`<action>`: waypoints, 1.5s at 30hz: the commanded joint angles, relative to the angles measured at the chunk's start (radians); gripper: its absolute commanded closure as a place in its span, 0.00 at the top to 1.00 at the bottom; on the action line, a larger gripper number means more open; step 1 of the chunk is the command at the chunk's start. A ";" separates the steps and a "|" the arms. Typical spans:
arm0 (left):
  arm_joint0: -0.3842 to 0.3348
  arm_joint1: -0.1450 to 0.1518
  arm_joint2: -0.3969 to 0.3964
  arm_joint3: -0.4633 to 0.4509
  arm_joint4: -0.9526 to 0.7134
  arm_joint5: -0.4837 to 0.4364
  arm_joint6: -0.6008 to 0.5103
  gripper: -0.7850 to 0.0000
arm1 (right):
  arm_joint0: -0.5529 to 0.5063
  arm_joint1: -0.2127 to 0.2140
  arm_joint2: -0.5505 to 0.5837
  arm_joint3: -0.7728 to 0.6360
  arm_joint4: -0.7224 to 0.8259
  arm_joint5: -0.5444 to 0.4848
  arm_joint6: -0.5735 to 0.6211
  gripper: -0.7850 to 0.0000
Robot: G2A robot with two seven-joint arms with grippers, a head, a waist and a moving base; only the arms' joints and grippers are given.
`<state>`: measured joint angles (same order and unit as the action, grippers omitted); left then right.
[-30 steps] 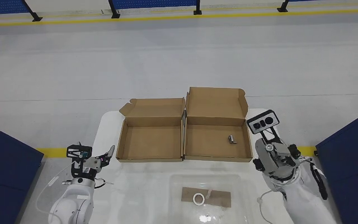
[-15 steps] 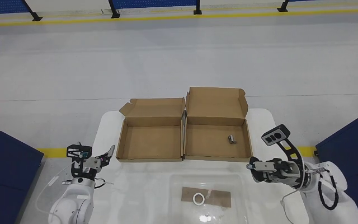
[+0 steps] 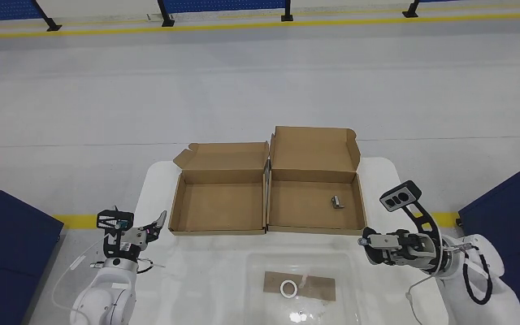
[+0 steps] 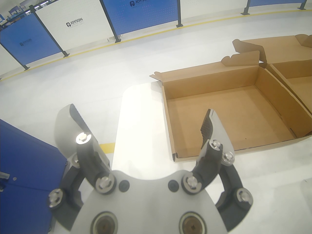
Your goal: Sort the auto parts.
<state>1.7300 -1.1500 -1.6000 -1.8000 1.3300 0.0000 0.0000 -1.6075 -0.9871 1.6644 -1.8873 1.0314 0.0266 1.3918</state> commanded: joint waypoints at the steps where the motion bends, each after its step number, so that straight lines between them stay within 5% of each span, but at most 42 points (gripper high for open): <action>1: 0.000 0.000 0.000 0.000 0.000 0.000 0.000 1.00 | 0.000 0.000 0.000 0.000 0.000 0.000 0.000 0.00; 24: 0.000 0.000 0.000 0.000 0.000 0.000 0.000 1.00 | 0.002 0.001 0.005 -0.001 -0.017 -0.006 -0.012 0.00; 35: 0.000 0.000 0.000 0.000 0.000 0.000 0.000 1.00 | 0.062 0.035 0.047 -0.025 -0.714 0.038 -0.236 0.00; 43: 0.000 0.000 0.000 0.000 0.000 0.000 0.000 1.00 | 0.253 0.051 -0.118 0.089 -1.126 0.105 -0.228 0.00; 45: 0.000 0.000 0.000 0.000 0.000 0.000 0.000 1.00 | 0.317 0.045 -0.173 0.136 -1.097 0.122 -0.207 0.00</action>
<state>1.7300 -1.1500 -1.6000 -1.8000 1.3300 0.0000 0.0000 -1.3314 -0.9380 1.5253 -1.7810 -0.1051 0.1397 1.1717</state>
